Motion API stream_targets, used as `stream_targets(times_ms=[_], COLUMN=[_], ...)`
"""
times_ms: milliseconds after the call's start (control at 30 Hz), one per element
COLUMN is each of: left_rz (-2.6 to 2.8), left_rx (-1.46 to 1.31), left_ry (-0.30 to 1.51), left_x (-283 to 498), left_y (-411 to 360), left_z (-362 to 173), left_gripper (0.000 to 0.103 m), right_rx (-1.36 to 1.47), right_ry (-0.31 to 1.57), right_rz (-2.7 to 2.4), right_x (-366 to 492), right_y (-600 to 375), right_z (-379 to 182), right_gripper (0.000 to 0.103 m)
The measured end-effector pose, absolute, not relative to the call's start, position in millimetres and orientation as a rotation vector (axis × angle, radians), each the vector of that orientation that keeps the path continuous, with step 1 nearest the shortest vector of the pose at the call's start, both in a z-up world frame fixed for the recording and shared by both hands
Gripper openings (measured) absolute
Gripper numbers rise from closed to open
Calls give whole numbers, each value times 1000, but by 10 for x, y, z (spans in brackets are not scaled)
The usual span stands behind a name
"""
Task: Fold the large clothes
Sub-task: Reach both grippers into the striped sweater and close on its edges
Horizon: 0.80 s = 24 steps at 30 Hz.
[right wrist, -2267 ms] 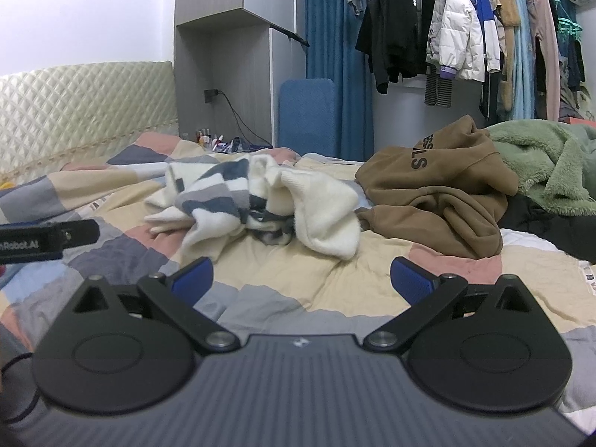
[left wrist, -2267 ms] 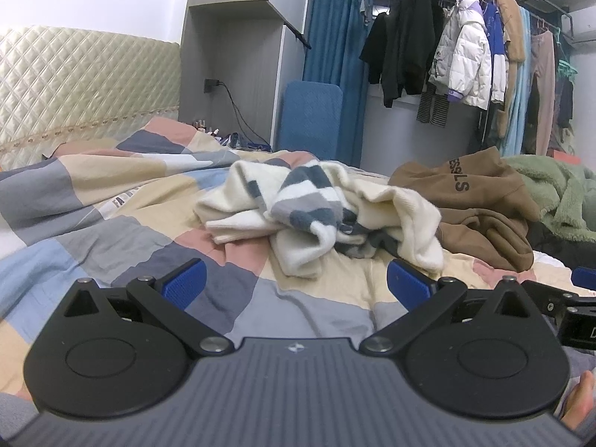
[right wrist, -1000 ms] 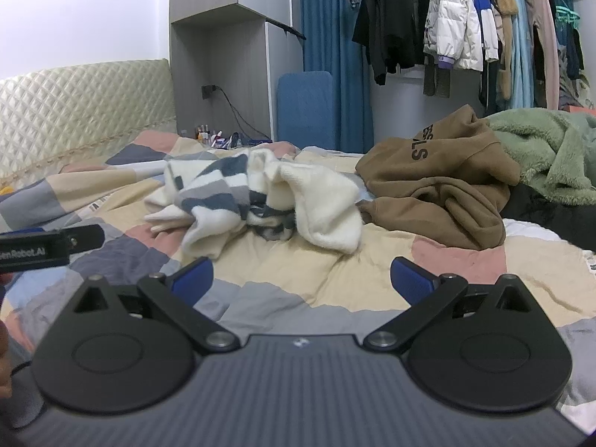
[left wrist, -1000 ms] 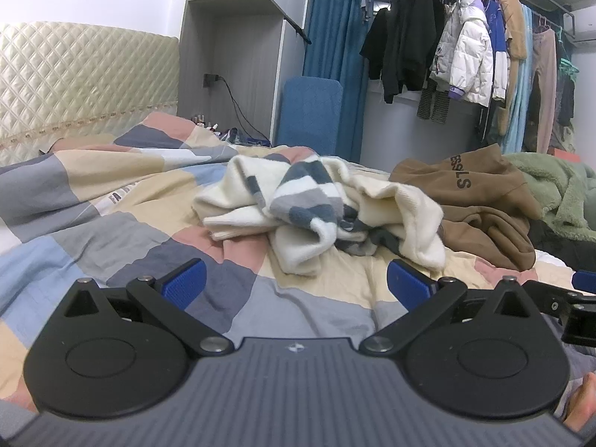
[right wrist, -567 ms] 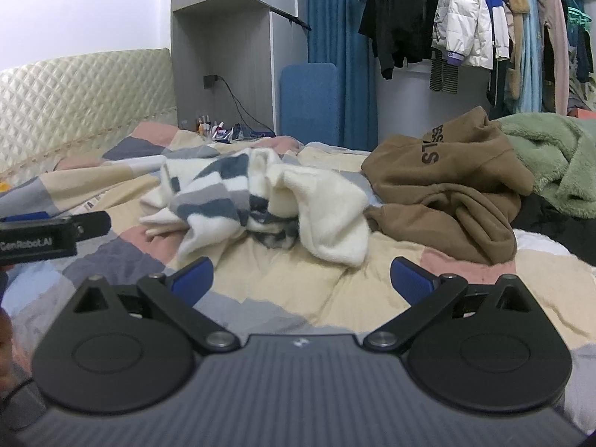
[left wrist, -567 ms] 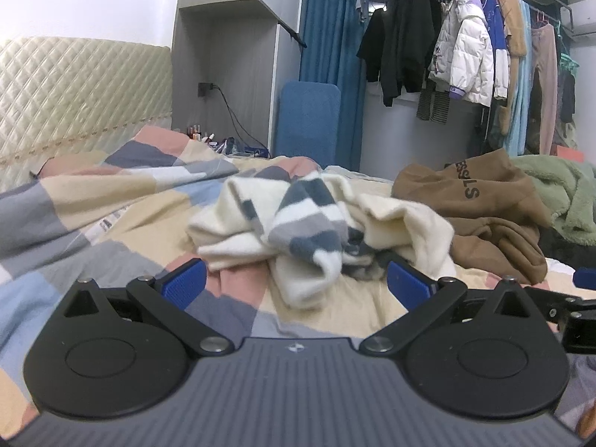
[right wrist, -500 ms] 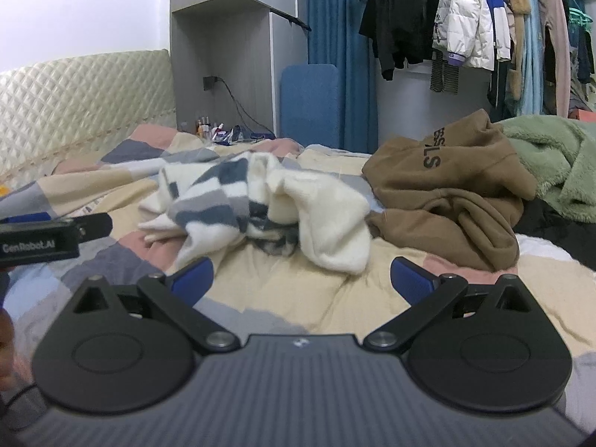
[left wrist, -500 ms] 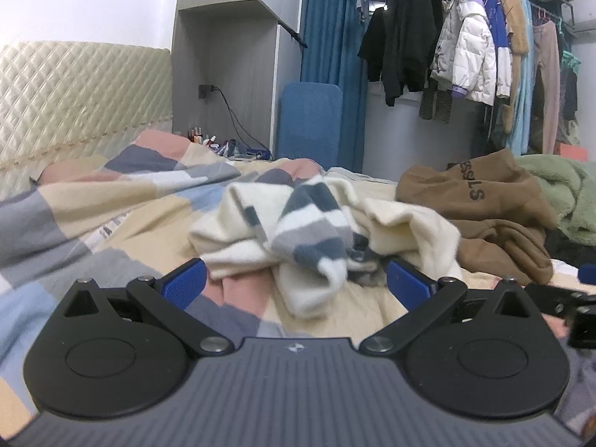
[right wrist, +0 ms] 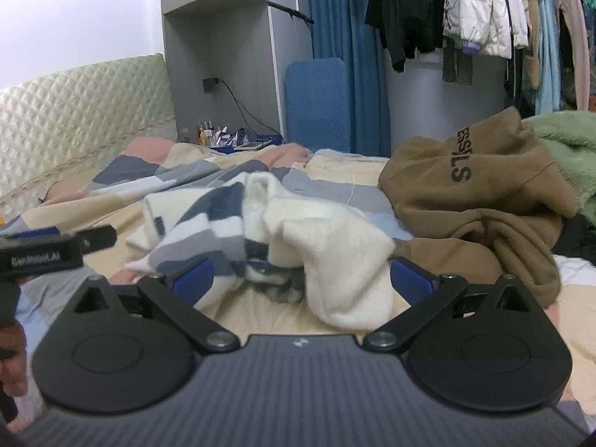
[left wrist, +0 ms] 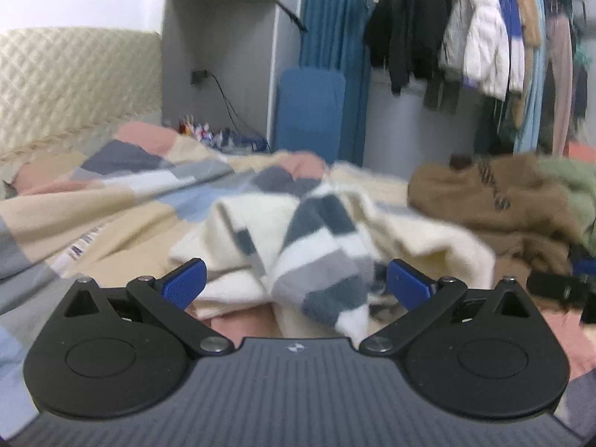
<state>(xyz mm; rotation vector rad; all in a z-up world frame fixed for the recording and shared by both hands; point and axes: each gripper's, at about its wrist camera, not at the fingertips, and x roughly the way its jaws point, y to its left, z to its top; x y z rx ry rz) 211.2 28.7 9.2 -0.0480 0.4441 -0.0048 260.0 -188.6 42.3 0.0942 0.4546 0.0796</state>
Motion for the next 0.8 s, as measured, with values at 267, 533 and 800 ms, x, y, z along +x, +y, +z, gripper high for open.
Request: stream_targets(times_ms=[267, 533, 800], left_rz=[-29, -76, -221], left_rx=[-57, -183, -264], left_ry=[567, 576, 543], left_x=[2702, 2976, 3099], left_y=[341, 413, 426], left_z=[-497, -923, -1031], left_gripper=[103, 103, 57], right_rx=[154, 94, 55], right_ry=[531, 511, 482], right_rz=[95, 107, 44], right_x=[3221, 3531, 3660], right_y=[-1987, -1999, -2073], right_z=[62, -305, -498], right_gripper=[103, 95, 47])
